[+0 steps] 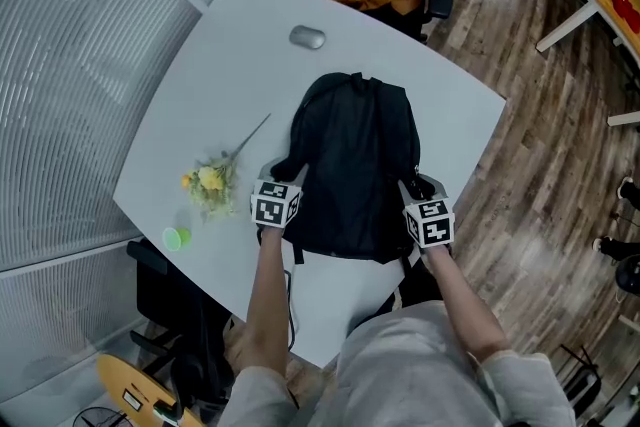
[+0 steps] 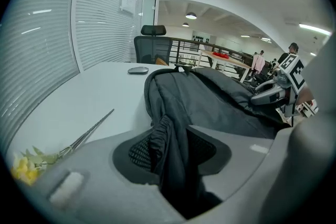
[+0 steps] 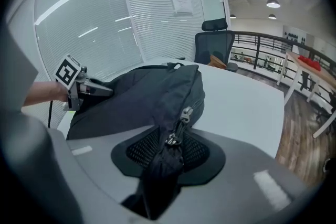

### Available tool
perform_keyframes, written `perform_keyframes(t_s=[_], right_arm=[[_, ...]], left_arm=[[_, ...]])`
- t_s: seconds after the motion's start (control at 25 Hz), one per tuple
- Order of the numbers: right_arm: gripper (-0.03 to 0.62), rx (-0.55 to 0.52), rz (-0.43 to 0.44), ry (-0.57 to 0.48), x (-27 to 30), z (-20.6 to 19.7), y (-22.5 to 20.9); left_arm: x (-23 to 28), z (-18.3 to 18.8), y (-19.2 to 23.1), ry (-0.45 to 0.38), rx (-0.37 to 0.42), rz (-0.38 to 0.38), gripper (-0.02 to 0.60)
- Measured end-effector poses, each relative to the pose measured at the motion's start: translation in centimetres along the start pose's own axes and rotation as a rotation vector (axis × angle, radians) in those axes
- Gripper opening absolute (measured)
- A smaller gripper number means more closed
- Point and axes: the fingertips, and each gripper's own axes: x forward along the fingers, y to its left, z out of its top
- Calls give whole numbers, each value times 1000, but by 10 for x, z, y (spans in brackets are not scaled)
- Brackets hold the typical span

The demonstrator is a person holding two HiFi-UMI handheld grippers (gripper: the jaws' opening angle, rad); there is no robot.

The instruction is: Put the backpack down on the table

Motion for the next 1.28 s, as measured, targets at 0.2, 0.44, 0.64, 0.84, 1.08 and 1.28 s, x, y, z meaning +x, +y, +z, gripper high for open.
perform_keyframes(t_s=[0.2,0.44,0.64,0.84,1.08,1.28], right_arm=[[118,-23,-24,31,9,-5,-2],[121,-34,-33,47,13,-8,-4],[124,-27,-39,53,16,-9,-7],[130,35,-29,70,21,-14,-11],[130,57,-32,55,23,-16,-12],[130,76,-28,51,25,-15,-12]], left_arm=[[6,-4,6,8,-19,-13,169],[11,-9,10,32,-43,-36,192],[14,-11,11,45,-56,-45,204],[18,-14,11,57,-20,-2,207],[22,-18,11,56,17,36,212],[22,-19,13,48,30,51,221]])
